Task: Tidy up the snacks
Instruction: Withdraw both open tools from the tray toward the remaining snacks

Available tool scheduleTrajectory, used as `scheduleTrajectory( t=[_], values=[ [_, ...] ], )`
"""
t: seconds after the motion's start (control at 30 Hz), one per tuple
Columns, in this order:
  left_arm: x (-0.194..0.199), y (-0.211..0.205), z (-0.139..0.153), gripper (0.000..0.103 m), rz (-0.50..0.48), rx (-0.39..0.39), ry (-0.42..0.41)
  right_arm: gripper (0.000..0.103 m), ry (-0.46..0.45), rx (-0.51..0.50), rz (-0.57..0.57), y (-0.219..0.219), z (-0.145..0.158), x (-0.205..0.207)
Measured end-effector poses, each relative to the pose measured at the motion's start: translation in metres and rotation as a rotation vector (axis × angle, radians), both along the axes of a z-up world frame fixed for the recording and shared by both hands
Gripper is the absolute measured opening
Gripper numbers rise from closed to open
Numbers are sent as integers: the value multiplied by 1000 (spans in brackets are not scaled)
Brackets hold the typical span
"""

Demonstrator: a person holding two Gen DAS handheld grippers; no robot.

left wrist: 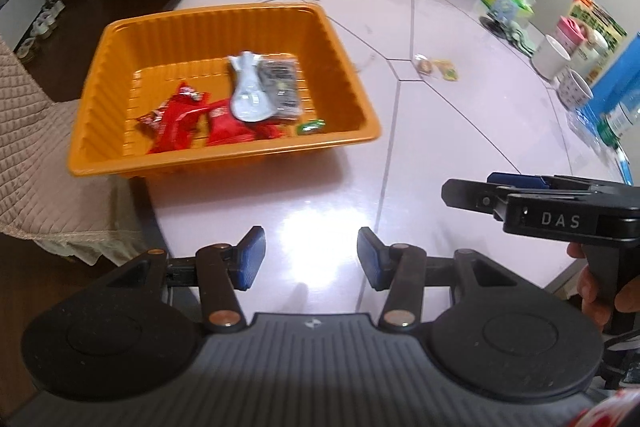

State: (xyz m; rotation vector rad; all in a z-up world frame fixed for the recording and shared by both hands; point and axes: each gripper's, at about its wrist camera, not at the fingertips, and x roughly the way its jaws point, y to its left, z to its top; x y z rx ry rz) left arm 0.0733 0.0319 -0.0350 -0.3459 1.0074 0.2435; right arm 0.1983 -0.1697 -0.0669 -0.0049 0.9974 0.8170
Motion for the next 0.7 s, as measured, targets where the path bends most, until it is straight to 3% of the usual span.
scheduleTrajectory(
  t=[0.7],
  values=[
    [80, -56, 0, 46, -138, 7, -14, 72, 11, -11, -181, -73, -3, 52]
  ],
)
